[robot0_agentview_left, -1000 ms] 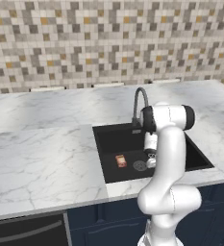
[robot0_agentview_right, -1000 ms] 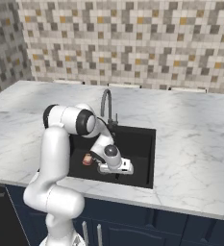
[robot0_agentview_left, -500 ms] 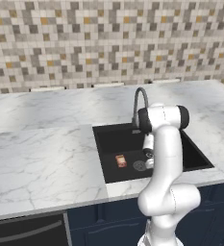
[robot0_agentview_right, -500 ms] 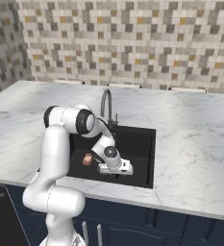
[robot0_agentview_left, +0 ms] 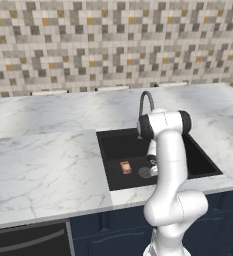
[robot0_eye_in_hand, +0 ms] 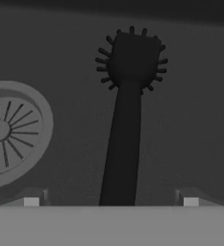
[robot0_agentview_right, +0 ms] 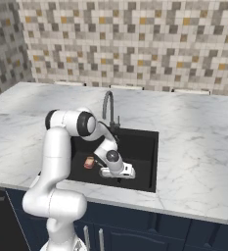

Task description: Pick up the bar soap and dish brush from the sink, and place them back in the cabinet, and close the cabinet doors.

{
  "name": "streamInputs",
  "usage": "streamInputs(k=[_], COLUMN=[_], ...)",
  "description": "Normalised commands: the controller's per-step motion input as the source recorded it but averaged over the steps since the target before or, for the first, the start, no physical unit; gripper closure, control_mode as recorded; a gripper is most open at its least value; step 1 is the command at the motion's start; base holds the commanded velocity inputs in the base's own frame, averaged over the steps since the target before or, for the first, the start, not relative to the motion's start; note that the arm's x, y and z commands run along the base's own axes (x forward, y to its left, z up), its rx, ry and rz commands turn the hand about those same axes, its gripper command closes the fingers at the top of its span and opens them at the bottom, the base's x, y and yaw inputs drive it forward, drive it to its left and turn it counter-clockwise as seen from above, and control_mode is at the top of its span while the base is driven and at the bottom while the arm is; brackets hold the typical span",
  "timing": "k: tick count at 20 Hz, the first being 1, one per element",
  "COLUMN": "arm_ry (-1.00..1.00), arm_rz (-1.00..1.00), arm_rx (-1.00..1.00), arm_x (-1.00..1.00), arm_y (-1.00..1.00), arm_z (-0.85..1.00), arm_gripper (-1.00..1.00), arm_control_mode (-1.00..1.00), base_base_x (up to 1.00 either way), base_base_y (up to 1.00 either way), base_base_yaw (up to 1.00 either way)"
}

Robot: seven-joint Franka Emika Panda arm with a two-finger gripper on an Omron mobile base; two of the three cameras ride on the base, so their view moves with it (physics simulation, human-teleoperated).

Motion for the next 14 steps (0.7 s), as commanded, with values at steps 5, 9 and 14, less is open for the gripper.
streamInputs(k=[5,9,14], arm_ry=[0.00,0.00,0.00], arm_rz=[0.00,0.00,0.00], arm_rx=[0.00,0.00,0.00], arm_x=[0.14,0.05,0.00], arm_y=[0.00,0.00,0.00], arm_z=[-0.12,-0.12,-0.05], arm_gripper=[-1.00,-1.00,1.00], arm_control_mode=[-1.00,-1.00,-1.00], base_base_x=[0.00,0.00,0.00], base_base_y=[0.00,0.00,0.00], base_base_yaw=[0.00,0.00,0.00])
